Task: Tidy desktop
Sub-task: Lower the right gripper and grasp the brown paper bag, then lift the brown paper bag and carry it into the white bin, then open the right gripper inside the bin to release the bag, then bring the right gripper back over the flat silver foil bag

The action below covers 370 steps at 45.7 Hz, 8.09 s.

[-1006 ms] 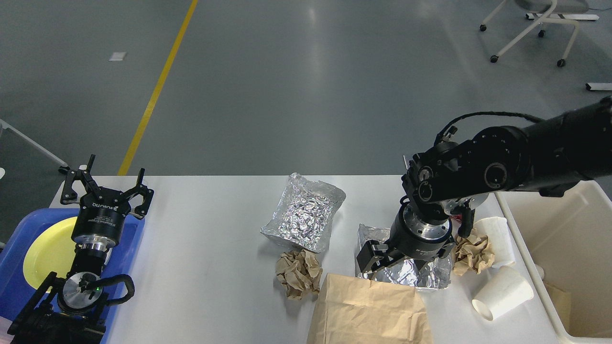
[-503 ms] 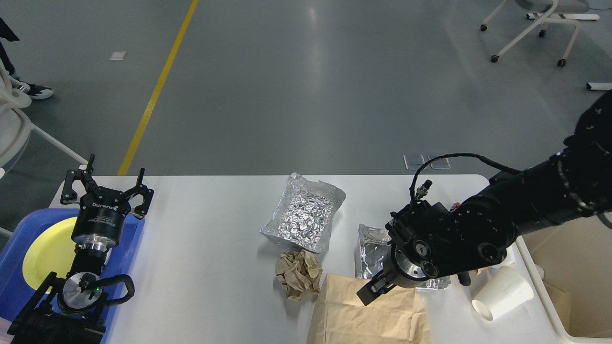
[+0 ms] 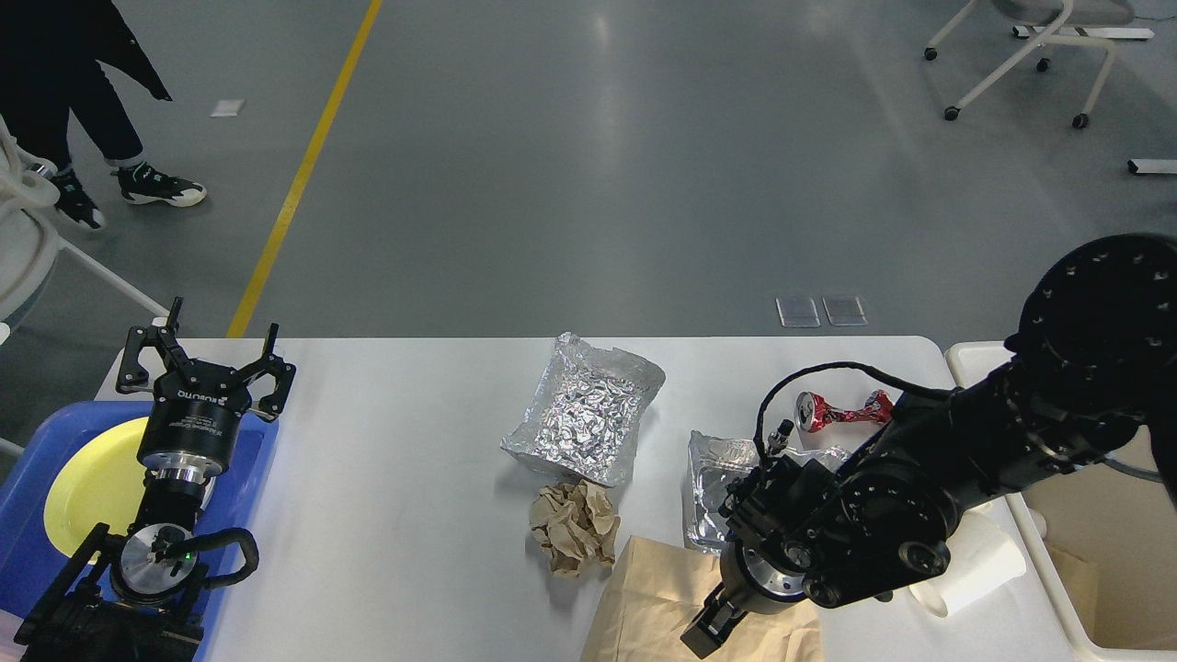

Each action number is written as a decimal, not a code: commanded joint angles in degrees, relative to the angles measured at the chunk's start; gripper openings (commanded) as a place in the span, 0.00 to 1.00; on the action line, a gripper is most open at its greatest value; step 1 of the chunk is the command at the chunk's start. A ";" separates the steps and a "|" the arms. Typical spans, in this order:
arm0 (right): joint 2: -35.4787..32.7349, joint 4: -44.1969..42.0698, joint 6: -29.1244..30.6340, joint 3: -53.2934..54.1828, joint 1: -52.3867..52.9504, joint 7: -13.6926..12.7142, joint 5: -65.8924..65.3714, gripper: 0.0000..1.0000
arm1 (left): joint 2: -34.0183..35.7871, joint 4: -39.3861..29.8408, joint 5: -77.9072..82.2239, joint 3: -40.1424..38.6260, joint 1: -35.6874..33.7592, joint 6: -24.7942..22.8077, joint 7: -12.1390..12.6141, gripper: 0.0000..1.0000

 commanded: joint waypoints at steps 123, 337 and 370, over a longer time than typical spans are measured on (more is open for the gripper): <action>-21.27 13.50 28.74 -15.93 51.30 0.22 45.35 0.00 | 0.00 0.00 0.00 -0.01 -0.02 0.01 0.00 0.96; -16.61 8.41 36.39 -15.93 51.21 -0.75 47.64 1.00 | 0.00 0.00 0.00 -0.01 -0.02 0.01 -0.09 0.96; -17.31 7.97 30.85 -18.48 49.90 -0.75 48.17 1.00 | 0.00 0.00 0.00 -0.01 0.07 0.01 0.00 0.96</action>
